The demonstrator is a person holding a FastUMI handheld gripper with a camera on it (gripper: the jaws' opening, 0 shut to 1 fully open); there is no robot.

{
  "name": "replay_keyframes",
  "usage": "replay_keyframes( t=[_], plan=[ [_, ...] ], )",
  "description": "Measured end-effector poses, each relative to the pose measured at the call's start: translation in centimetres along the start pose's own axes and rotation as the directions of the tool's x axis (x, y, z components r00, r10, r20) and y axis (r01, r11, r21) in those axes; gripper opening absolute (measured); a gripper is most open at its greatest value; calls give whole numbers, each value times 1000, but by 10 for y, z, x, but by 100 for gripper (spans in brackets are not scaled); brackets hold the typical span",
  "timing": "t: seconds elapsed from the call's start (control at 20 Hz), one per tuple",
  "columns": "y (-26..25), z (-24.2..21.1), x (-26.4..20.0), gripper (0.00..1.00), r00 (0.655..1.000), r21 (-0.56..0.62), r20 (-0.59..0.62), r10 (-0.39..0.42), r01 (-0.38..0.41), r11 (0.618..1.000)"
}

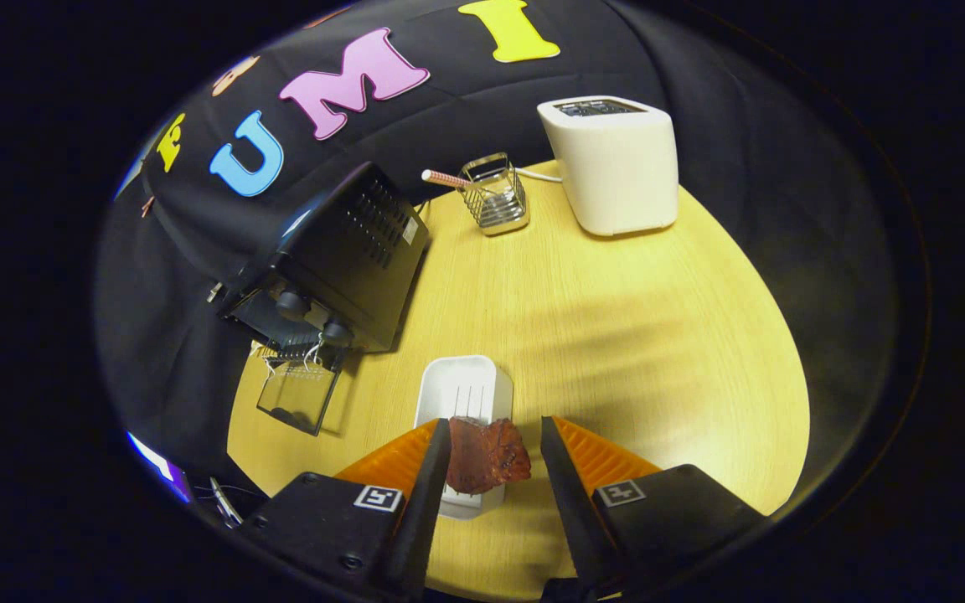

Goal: Open the toaster oven, put the food inside, and close the toaster oven door.

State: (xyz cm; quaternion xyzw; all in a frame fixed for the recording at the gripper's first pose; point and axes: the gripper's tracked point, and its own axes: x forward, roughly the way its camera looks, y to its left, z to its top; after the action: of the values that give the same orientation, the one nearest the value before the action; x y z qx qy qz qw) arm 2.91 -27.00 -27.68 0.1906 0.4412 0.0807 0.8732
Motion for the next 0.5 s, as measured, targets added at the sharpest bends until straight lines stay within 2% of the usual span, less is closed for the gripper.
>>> replay_keyframes(
  t=[0.2,0.35,0.4,0.5],
  plan=[
    [-2,-3,2,33,1000,88,-28,5,-2,996],
    [7,-5,-3,26,997,181,-48,68,-58,982],
    [10,-4,-4,21,996,191,-51,71,-60,980],
    [13,-7,-5,16,996,160,-46,76,-68,985]
  ],
)
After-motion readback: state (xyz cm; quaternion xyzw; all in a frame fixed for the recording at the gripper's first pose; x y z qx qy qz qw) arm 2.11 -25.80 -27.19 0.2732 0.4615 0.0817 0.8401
